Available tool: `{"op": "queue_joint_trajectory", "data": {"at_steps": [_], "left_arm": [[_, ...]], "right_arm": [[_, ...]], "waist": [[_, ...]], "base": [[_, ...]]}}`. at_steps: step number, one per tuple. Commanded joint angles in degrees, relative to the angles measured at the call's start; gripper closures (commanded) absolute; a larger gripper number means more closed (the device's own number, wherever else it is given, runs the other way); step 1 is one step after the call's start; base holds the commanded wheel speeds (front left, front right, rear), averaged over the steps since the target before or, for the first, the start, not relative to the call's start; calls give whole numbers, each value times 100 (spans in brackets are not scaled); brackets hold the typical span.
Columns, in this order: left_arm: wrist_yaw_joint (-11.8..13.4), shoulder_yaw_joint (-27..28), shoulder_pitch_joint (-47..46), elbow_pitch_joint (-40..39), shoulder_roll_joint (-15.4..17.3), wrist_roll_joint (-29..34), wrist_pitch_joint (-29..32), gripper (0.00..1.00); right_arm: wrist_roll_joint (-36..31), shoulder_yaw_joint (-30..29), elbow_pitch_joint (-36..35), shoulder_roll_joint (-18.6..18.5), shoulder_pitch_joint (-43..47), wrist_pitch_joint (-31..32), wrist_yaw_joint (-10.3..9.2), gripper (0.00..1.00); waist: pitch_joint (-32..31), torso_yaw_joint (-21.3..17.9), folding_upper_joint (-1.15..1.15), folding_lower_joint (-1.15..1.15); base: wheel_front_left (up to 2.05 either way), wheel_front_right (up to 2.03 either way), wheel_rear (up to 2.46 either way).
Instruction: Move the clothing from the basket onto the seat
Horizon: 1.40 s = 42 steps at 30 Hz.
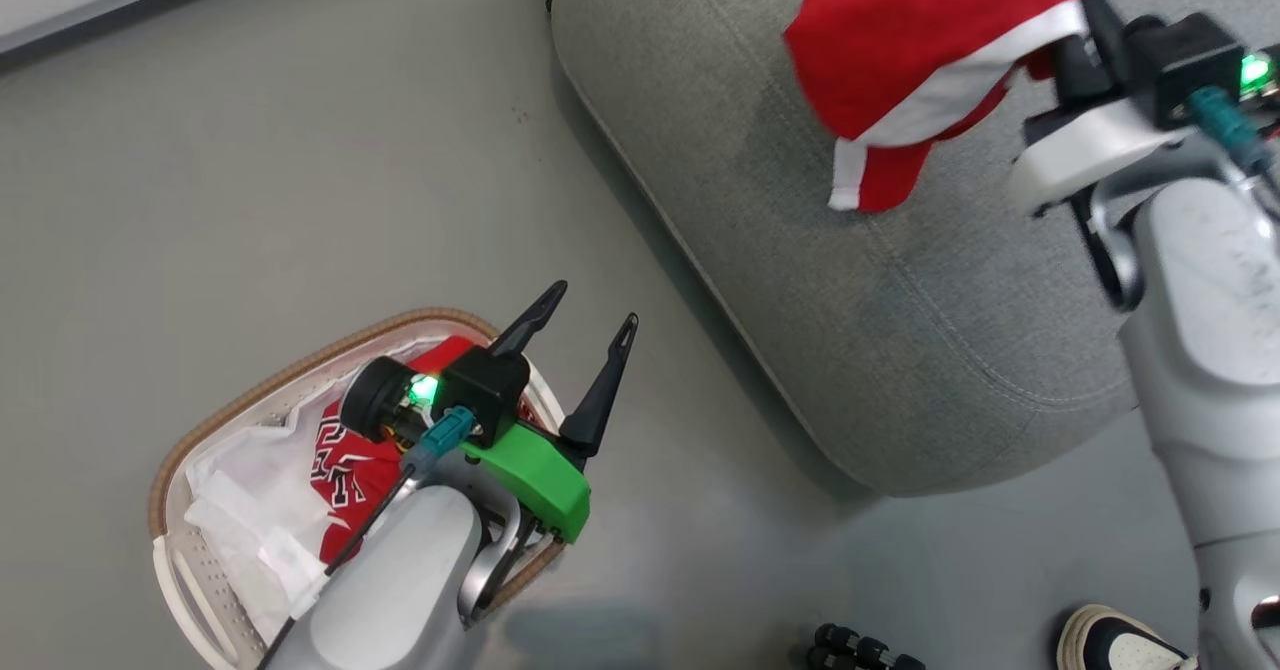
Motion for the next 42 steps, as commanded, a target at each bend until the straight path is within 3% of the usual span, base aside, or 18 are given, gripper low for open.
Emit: {"op": "queue_joint_trajectory", "data": {"at_steps": [1,10,19,20,21,22,23,30,37,42], "left_arm": [[-25,9,-134,10,124,46,-5,0],[-25,-53,-355,-16,296,62,-4,0],[-25,-76,-514,53,429,102,-4,0],[-25,-50,-523,65,441,104,-4,0],[-25,-20,-523,74,447,100,-5,0],[-25,16,-511,81,456,93,-5,0],[-25,64,-484,87,454,83,-4,0],[-25,251,-206,196,325,75,-5,0],[-22,613,101,242,142,179,-4,0],[113,1049,381,142,34,373,-5,0]], "right_arm": [[-67,-168,74,-85,-228,-13,-8,100],[-640,-1526,831,-496,-892,-13,-9,100],[-1298,-3207,1353,-316,-712,-12,-8,100],[-1327,-3345,1362,-264,-703,-12,-8,96],[-1394,-3431,1385,-190,-654,-13,-8,62],[-1448,-3451,1408,-146,-585,-13,-8,3],[-1480,-3507,1397,-132,-511,-13,-9,0],[-1511,-3633,1303,122,180,-13,-8,0],[-1221,-3227,832,251,1113,-12,-9,0],[-894,-2812,496,425,1564,-13,-8,0]], "waist": [[428,355,-1,0],[886,753,-1,0],[1159,1016,-1,0],[1171,1027,-1,0],[1176,1040,-1,0],[1171,1048,-1,0],[1154,1055,-1,0],[768,1075,-1,0],[211,1226,-1,0],[-102,1378,-1,0]], "base": [[0,0,0],[0,0,0],[0,0,0],[0,0,0],[0,0,0],[0,0,0],[0,0,0],[0,0,0],[0,0,0],[0,0,0]]}}
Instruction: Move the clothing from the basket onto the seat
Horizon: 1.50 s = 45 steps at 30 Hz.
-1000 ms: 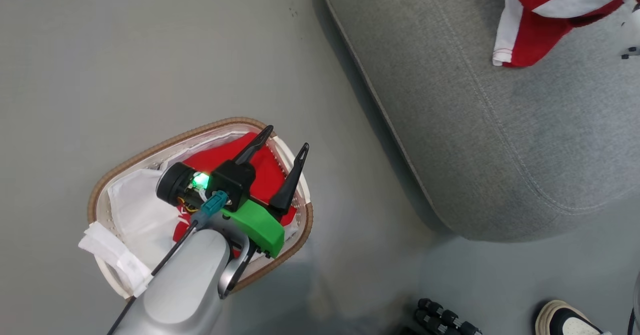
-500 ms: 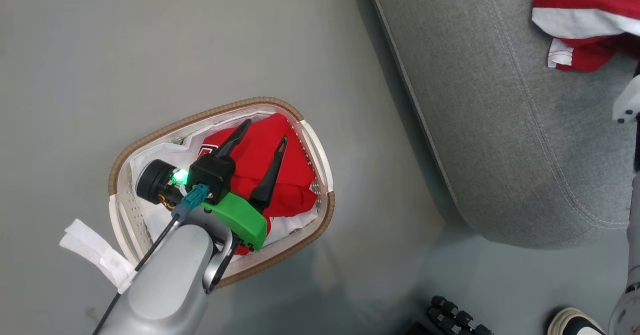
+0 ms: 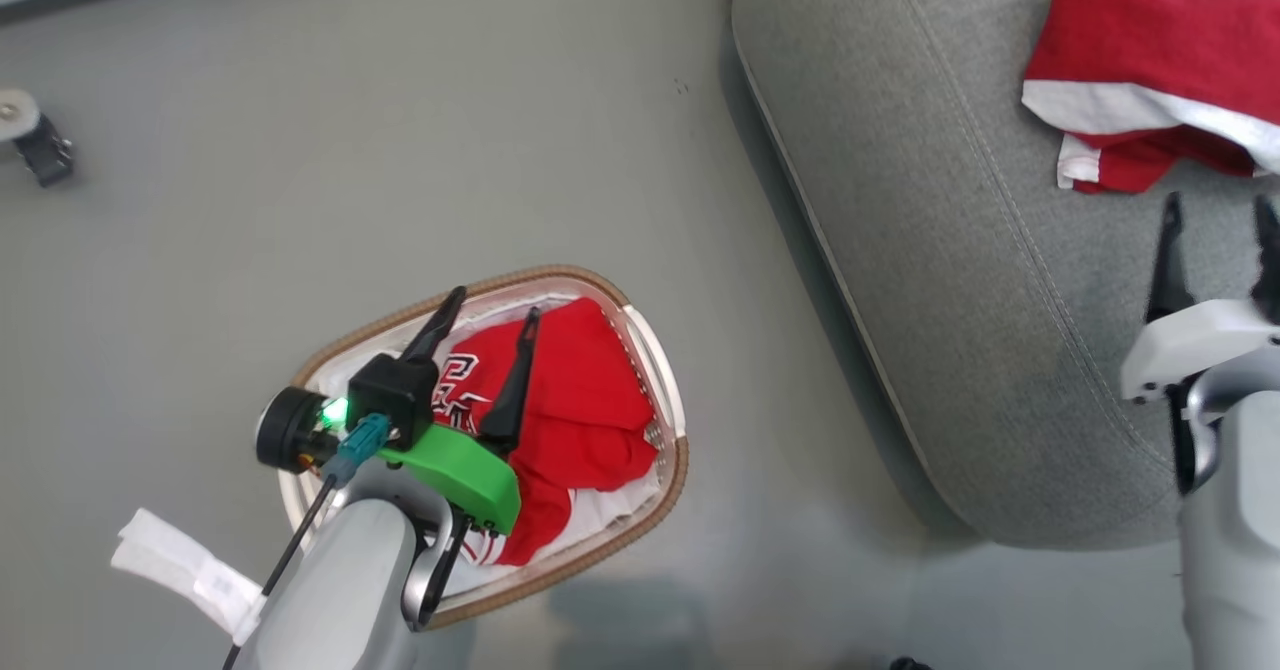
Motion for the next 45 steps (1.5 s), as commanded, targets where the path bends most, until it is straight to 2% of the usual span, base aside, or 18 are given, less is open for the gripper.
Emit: {"op": "queue_joint_trajectory", "data": {"at_steps": [1,8,15,24,32,38,45], "left_arm": [[57,151,150,-71,-44,87,-3,0],[257,877,518,-356,-218,414,-3,0],[298,1529,797,-493,-328,659,-4,0],[279,2130,1188,-571,-444,895,-3,0],[245,2346,1690,-745,-476,1068,-3,0],[211,2267,2126,-805,-487,1022,-3,0],[304,2067,2335,-909,-483,858,-3,0]], "right_arm": [[97,154,-108,36,135,-13,-8,0],[474,1349,-555,78,435,-13,-8,0],[798,2062,-801,168,534,-12,-8,0],[1079,2375,-986,304,971,-13,-8,0],[1210,2436,-989,355,1450,-13,-8,0],[1355,2522,-1002,362,1853,-13,-8,0],[1463,2470,-1054,363,2170,-13,-8,0]], "waist": [[-319,218,0,0],[-636,704,0,0],[-866,1121,0,0],[-1212,1418,0,0],[-1494,1414,0,0],[-1785,1396,0,0],[-1986,1460,0,0]], "base": [[0,0,0],[0,0,0],[0,0,0],[0,0,0],[0,0,0],[0,0,0],[0,0,0]]}}
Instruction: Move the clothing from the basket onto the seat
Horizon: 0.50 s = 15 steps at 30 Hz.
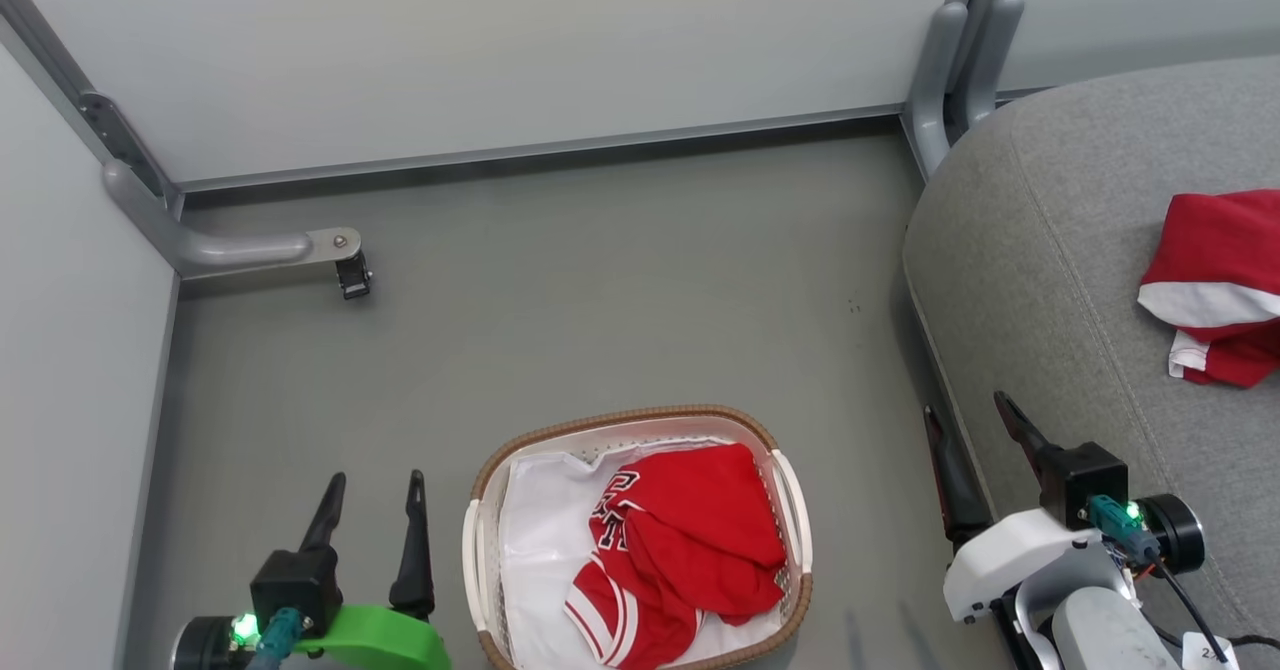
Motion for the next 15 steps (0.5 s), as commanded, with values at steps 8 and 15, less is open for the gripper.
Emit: {"op": "queue_joint_trajectory", "data": {"at_steps": [8,15], "left_arm": [[42,-151,185,-65,10,-87,-3,0],[-72,-334,-57,86,11,-299,-3,0]], "right_arm": [[93,108,-67,-22,176,-13,-8,0],[48,159,-159,-22,-55,-13,-8,0]], "waist": [[-128,34,0,0],[185,-17,0,0]], "base": [[0,0,0],[0,0,0]]}}
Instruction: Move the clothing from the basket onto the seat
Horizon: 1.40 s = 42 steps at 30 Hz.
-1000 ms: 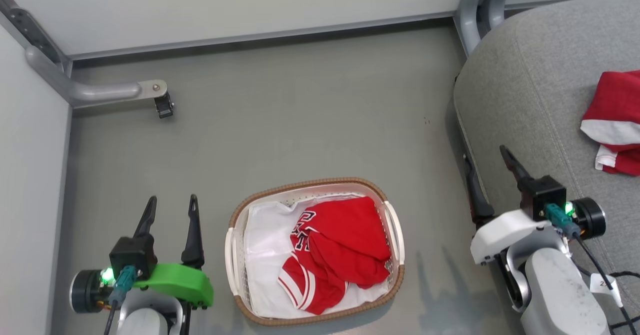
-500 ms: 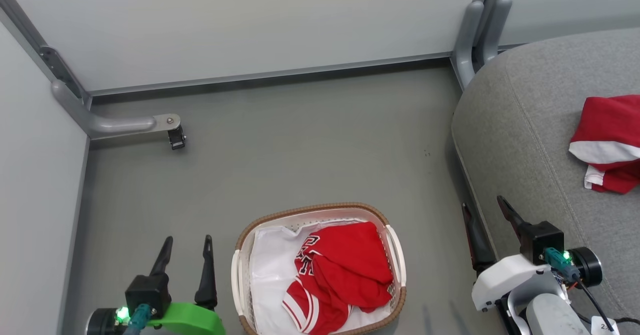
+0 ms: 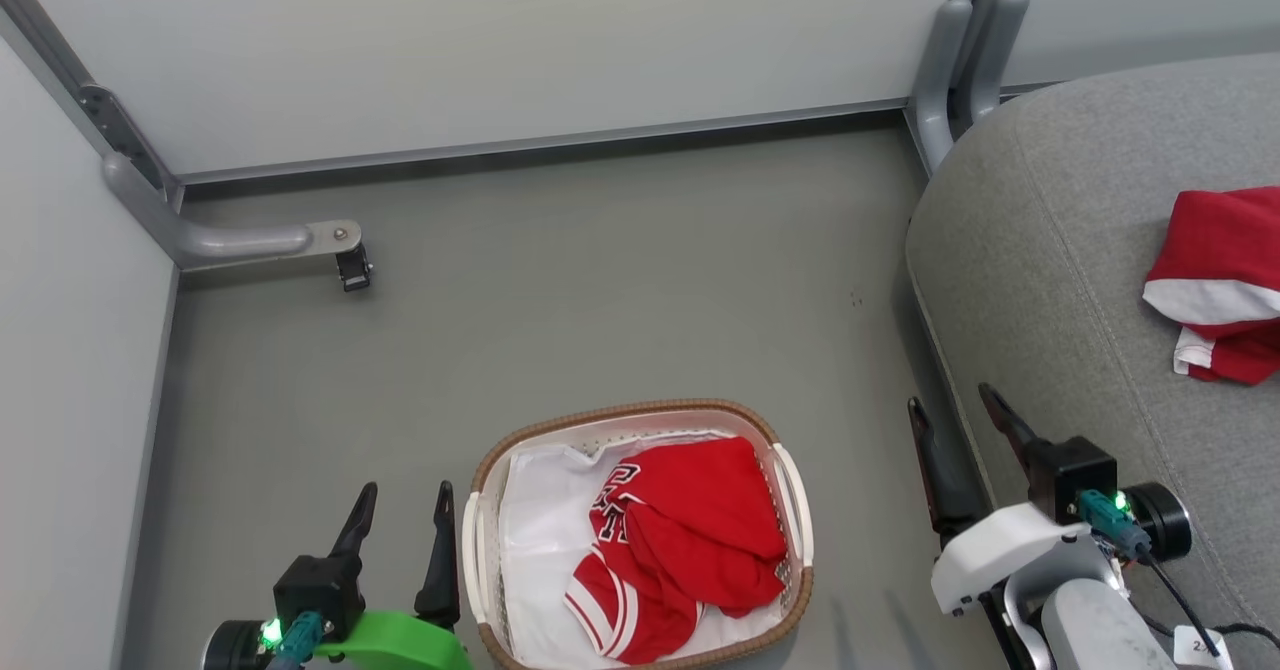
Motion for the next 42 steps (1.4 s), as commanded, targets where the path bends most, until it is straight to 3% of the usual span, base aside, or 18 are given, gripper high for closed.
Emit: {"op": "queue_joint_trajectory", "data": {"at_steps": [1,9,24,42], "left_arm": [[-42,-39,-178,43,12,-59,-3,0],[-214,-564,-760,633,13,-451,-3,0],[-341,-1957,-2873,2626,20,-1198,-3,0],[-341,-3139,-4477,4386,57,-2547,108,0]], "right_arm": [[-11,0,-59,-24,-137,-12,-8,0],[-81,122,-385,-23,-632,-13,-8,0],[-83,439,-1155,-17,-1636,-13,-8,0],[-7,785,-1671,-20,-1999,-13,-8,0]], "waist": [[229,-52,0,0],[1062,-281,0,0],[2967,-799,0,0],[4180,-1170,0,0]], "base": [[0,0,0],[0,0,0],[0,0,0],[0,0,0]]}}
